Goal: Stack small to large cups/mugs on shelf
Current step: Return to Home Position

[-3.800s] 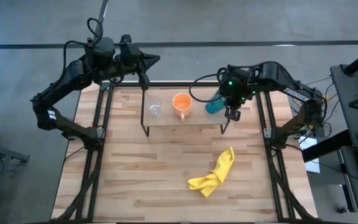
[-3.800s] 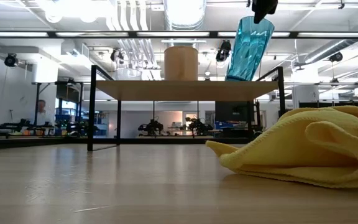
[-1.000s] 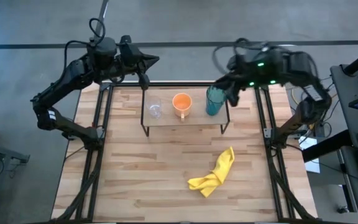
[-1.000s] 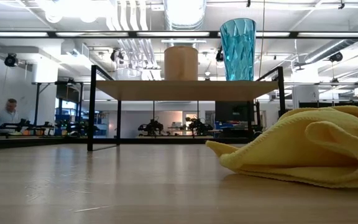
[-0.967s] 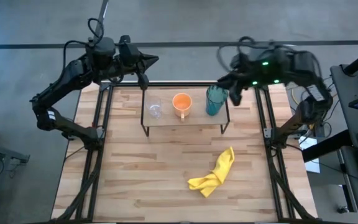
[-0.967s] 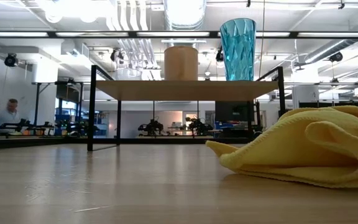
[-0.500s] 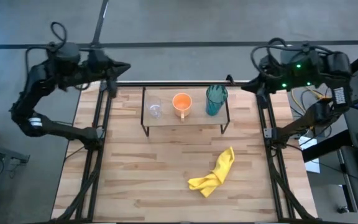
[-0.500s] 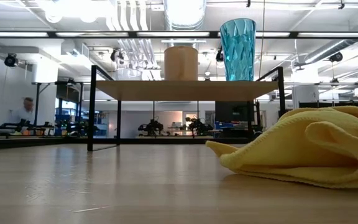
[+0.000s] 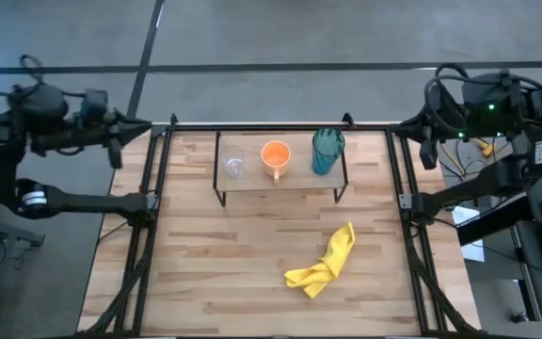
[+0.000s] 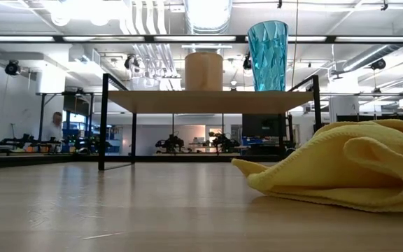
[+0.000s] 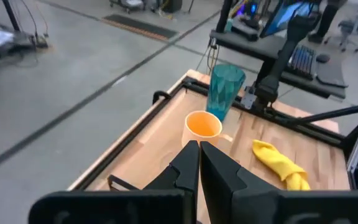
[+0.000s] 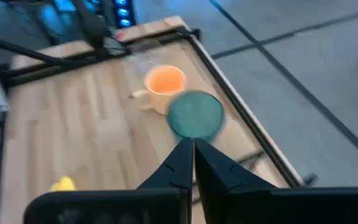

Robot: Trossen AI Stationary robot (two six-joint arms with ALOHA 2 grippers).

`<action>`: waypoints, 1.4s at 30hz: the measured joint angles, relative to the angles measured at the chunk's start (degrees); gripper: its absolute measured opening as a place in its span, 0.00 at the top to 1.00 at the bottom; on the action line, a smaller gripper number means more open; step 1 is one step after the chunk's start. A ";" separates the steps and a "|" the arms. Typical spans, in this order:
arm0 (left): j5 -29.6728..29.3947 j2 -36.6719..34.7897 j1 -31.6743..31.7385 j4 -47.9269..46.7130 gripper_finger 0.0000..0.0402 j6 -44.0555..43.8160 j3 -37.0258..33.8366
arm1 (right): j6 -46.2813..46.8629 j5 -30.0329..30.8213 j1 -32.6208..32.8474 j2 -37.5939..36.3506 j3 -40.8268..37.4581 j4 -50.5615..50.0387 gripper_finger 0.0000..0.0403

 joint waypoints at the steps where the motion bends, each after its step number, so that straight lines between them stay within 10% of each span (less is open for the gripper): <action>1: -0.02 -1.02 0.02 -0.23 1.00 -0.07 -0.17 | 0.65 1.01 0.00 -1.07 -1.70 0.07 0.98; 24: 18.85 -34.39 0.04 29.21 1.00 -10.15 -45.37 | 9.07 -24.62 0.00 -42.89 -71.70 65.19 0.98; 42: 23.35 -49.25 0.00 55.70 1.00 -12.87 -74.14 | 13.48 -32.36 0.16 -50.73 -106.40 105.72 0.98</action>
